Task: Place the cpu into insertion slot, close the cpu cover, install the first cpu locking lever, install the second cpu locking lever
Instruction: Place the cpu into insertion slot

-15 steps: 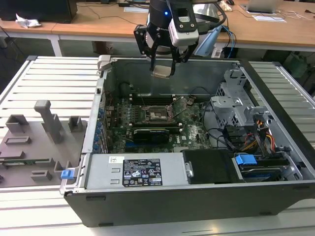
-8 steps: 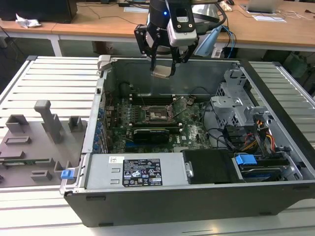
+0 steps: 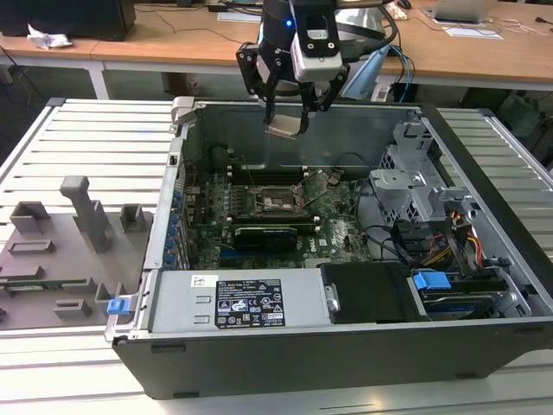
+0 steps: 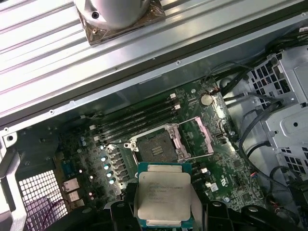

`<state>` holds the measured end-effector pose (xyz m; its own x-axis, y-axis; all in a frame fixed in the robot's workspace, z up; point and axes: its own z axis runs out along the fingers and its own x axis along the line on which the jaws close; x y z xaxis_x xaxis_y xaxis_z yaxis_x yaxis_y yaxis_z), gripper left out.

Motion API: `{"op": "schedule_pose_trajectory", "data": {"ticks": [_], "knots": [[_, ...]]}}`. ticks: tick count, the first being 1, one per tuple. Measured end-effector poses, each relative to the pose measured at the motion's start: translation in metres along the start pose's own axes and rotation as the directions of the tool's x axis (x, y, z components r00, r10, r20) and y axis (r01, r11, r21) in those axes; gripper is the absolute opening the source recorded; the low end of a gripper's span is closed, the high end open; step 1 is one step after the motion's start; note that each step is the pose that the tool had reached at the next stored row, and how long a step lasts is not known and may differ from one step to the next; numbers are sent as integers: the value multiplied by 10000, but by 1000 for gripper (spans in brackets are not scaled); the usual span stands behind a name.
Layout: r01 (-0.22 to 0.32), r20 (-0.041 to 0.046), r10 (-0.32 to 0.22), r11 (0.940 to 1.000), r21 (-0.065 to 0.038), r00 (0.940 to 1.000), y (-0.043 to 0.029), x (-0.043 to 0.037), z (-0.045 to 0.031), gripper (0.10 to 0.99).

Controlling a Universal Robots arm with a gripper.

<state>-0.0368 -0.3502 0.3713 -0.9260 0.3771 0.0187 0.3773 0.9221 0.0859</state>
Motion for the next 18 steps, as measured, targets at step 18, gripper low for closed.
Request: {"op": "schedule_pose_trajectory", "data": {"ticks": [18], "knots": [[-1437,122,1437,9896,-37,9895,-1,1,8,529]]}}
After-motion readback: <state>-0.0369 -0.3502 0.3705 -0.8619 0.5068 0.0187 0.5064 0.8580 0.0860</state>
